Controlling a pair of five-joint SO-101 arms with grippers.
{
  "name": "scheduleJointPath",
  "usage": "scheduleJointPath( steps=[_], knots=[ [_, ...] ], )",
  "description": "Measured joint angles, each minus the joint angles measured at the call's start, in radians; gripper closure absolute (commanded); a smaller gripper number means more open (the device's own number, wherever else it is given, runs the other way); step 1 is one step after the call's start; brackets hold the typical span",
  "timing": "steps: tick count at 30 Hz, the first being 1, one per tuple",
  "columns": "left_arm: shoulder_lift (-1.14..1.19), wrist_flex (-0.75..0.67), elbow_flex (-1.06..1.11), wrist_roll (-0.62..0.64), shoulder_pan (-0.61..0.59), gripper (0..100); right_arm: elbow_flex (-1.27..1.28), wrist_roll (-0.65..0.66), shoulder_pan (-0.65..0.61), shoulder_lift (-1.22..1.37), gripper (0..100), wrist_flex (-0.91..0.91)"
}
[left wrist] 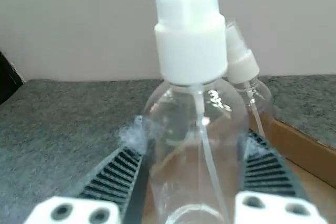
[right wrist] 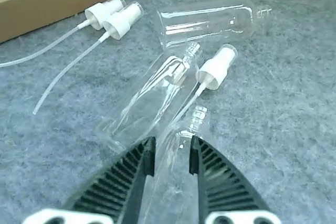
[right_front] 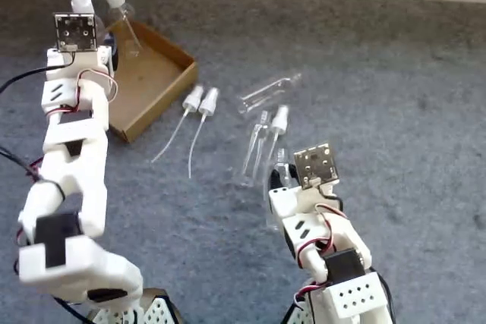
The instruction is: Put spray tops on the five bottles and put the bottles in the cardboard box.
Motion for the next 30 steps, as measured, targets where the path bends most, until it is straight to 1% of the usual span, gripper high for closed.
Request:
scheduleJointPath(
  steps=[7,11,15,21,30],
  knots=[
    [0.213,-0.172,-0.060,0.000,-0.028,89,0.026,0.000,0.002,0.000,89.9,-0.026],
    [0.282,-0.230,-0.087,0.000,-0.051,89,0.029,0.000,0.002,0.000,89.9,-0.026],
    [0.336,-0.244,-0.118,0.008,-0.077,89,0.029,0.000,0.002,0.000,89.9,-0.026],
    [0.404,-0.244,-0.170,0.183,-0.106,89,0.029,0.000,0.002,0.000,89.9,-0.026],
    [0.506,-0.244,-0.236,0.193,-0.110,89,0.029,0.000,0.002,0.000,89.9,-0.026]
  ],
)
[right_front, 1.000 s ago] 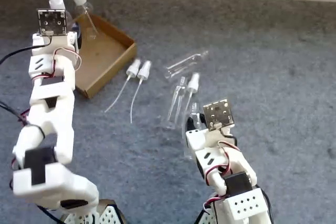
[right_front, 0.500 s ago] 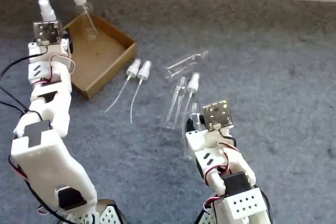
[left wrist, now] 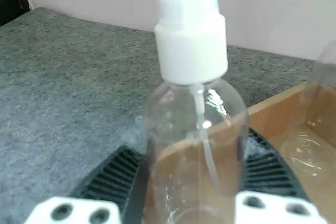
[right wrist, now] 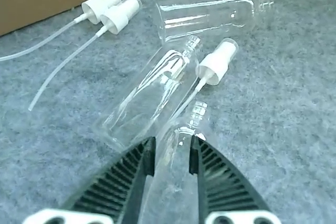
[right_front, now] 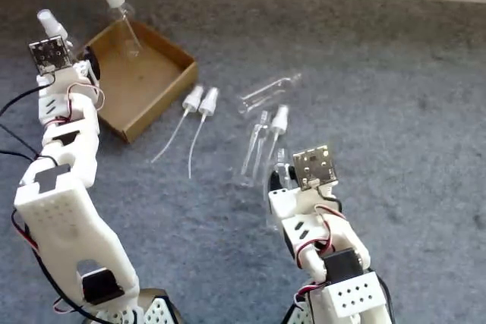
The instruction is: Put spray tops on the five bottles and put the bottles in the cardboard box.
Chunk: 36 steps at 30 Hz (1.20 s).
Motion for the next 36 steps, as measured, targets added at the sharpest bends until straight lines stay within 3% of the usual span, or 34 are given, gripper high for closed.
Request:
scheduleJointPath(
  steps=[23,30,36],
  knots=[
    [0.063,-0.008,-0.060,0.000,0.000,89,0.000,0.000,0.000,0.000,89.9,0.000],
    [0.063,-0.008,-0.057,0.000,-0.003,75,0.000,0.000,0.000,0.000,89.9,0.000],
    [0.061,-0.012,-0.005,0.003,-0.005,74,0.000,0.000,0.000,0.000,89.9,0.000]
  ],
)
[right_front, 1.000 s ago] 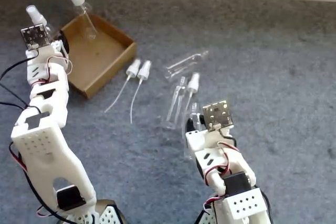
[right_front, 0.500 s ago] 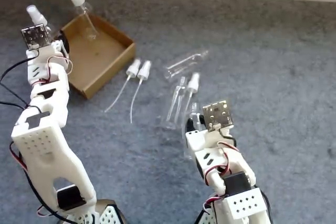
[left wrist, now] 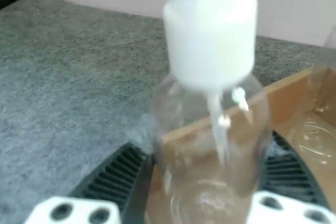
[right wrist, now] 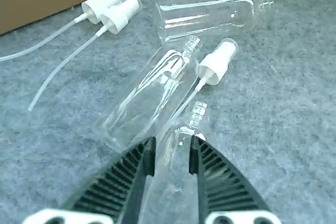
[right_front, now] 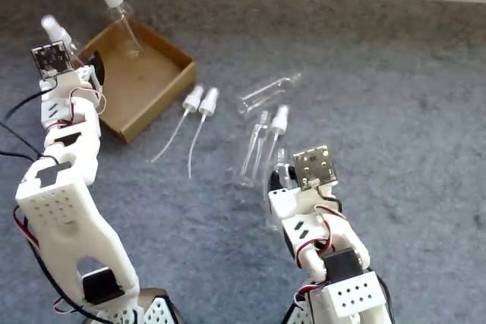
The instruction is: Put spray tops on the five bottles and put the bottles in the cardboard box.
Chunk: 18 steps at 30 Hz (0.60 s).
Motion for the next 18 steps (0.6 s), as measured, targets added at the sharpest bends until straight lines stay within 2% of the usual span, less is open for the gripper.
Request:
scheduleJointPath(
  steps=[12,18],
  knots=[
    [-0.002,-0.002,0.003,0.000,0.000,73,0.000,0.000,0.000,0.000,89.9,0.000],
    [-0.101,0.026,0.115,0.002,0.000,73,0.018,0.009,0.000,0.002,89.9,0.000]
  ],
)
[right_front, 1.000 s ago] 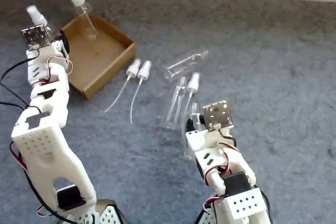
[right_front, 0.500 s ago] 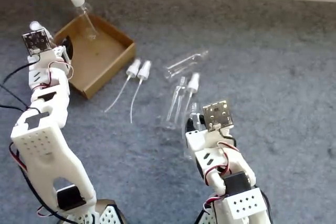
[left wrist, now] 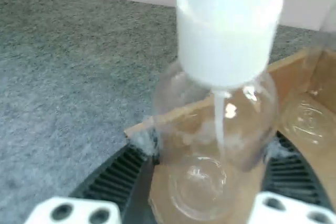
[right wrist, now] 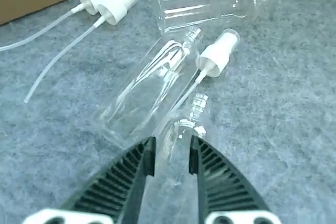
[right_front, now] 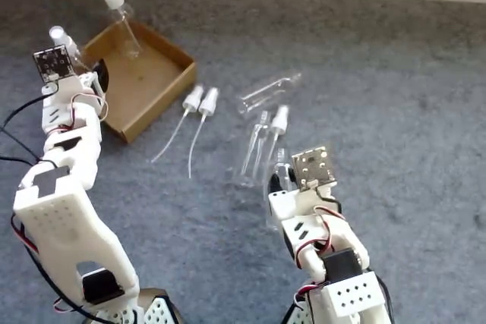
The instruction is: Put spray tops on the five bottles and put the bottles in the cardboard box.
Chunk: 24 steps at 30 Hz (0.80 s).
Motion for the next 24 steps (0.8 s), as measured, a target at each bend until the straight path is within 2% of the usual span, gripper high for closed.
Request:
scheduleJointPath(
  steps=[5,15,24],
  knots=[
    [-0.087,0.089,0.026,0.000,0.000,73,-0.002,0.077,0.000,0.000,89.9,0.000],
    [-0.175,0.207,0.026,0.000,0.000,73,-0.002,0.089,0.002,0.000,89.9,0.000],
    [-0.350,0.473,0.026,0.000,0.000,73,-0.002,0.089,0.002,0.000,89.9,0.000]
  ],
)
